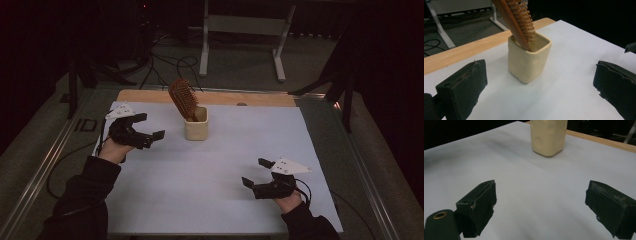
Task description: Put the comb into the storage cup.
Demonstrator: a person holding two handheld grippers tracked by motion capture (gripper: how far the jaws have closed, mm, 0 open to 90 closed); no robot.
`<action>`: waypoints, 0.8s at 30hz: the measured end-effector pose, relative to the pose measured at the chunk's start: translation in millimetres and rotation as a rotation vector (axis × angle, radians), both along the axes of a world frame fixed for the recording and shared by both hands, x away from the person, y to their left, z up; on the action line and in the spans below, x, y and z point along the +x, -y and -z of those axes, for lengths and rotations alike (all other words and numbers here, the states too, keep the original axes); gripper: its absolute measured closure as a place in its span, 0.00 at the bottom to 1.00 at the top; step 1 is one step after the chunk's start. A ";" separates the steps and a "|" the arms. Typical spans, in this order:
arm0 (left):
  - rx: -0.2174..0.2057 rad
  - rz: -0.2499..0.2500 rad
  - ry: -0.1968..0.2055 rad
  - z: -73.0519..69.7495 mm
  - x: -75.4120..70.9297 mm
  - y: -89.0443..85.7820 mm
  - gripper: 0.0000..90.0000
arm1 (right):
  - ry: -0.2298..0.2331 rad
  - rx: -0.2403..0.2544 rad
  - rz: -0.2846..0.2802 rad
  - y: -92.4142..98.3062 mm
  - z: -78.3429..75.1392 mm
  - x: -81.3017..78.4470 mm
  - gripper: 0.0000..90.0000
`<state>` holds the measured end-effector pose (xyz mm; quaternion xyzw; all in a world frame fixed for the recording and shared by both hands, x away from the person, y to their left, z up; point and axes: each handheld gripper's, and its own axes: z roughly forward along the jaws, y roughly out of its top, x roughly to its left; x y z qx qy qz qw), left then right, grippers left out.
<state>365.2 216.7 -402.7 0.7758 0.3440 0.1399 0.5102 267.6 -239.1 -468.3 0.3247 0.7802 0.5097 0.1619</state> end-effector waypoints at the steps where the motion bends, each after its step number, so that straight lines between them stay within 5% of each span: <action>1: 0.000 0.002 -0.003 1.2 -2.0 -0.8 0.00 | 0.000 -0.002 0.001 0.0 -0.1 0.0 0.11; 24: -0.001 0.070 -0.033 44.8 -49.0 -17.4 0.00 | -0.007 0.008 0.001 1.4 0.3 1.0 0.11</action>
